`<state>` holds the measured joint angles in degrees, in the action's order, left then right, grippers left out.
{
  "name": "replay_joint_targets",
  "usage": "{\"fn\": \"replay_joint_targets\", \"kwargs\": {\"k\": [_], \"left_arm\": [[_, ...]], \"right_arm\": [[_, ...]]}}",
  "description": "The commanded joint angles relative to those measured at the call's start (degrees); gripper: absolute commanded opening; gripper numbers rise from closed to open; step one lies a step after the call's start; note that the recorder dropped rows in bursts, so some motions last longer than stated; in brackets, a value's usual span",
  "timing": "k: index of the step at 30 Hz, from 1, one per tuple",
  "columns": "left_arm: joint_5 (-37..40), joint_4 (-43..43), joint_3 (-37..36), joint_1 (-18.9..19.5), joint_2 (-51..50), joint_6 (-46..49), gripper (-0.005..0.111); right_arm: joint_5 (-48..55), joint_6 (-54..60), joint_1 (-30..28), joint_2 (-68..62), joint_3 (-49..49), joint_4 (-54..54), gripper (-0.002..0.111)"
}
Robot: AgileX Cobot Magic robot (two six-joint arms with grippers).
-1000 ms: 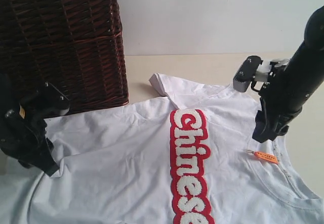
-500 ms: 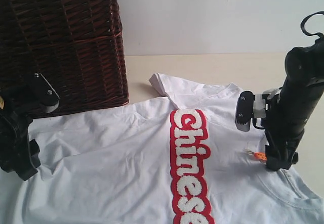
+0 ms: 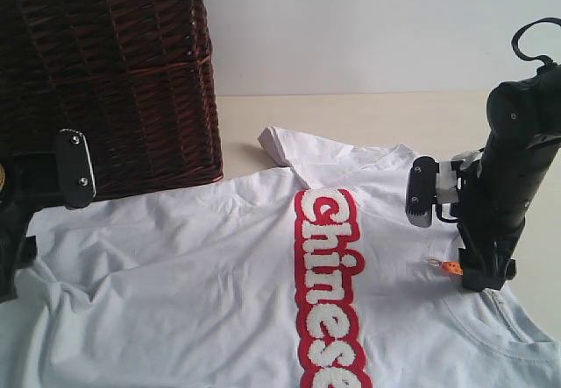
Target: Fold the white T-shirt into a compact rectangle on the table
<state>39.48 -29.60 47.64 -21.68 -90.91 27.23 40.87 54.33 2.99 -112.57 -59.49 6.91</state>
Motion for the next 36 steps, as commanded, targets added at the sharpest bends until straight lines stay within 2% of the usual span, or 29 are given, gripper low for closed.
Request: {"fn": "replay_joint_targets", "kwargs": {"k": [1, 8, 10, 14, 15, 17, 19, 23, 29, 32, 36], "left_arm": [[-3.9, -14.2, -0.1, 0.1, -0.7, -1.3, 0.054], [-9.6, -8.0, -0.9, 1.0, -0.7, -0.4, 0.052], [-9.2, -3.0, -2.2, 2.2, -0.8, 5.0, 0.043], [-13.2, 5.7, -4.0, 6.9, -2.0, 10.0, 0.003], [-14.8, 6.1, -4.0, 8.1, -2.4, 10.2, 0.001], [-17.3, 5.9, -4.0, 9.9, -3.0, 11.9, 0.001], [-18.2, 6.0, -4.0, 11.2, -4.1, 17.8, 0.001], [-18.6, 6.1, -4.0, 11.4, -8.6, 27.5, 0.001], [-28.0, 6.2, -4.0, 11.4, -12.8, 24.7, 0.001], [-27.4, 6.3, -4.1, 11.4, -13.2, 22.2, 0.001], [-15.4, 4.7, -5.5, 11.5, -14.5, 21.9, 0.001]], "right_arm": [[-4.6, -0.6, -0.3, -3.3, 1.0, 4.2, 0.074], [-4.8, -0.6, -0.3, -3.3, 1.0, 3.8, 0.074], [-4.8, -0.7, -0.3, -3.3, 1.0, 3.4, 0.074], [-4.8, -0.7, -0.3, -3.3, 1.0, 2.2, 0.074], [-4.6, -0.9, -0.3, -3.3, 1.0, 2.1, 0.074], [-4.4, -1.0, -0.3, -3.3, 1.0, 2.0, 0.074], [-4.0, -1.0, -0.3, -3.3, 1.0, 1.0, 0.074], [-4.0, -1.0, -0.3, -3.3, 1.0, 0.7, 0.074], [-4.2, -1.0, -0.3, -3.3, 1.0, 0.7, 0.074], [-4.2, -1.0, -0.3, -3.3, 1.0, 0.7, 0.074], [-4.2, -1.0, -0.3, -3.3, 1.0, -0.2, 0.074]]}}
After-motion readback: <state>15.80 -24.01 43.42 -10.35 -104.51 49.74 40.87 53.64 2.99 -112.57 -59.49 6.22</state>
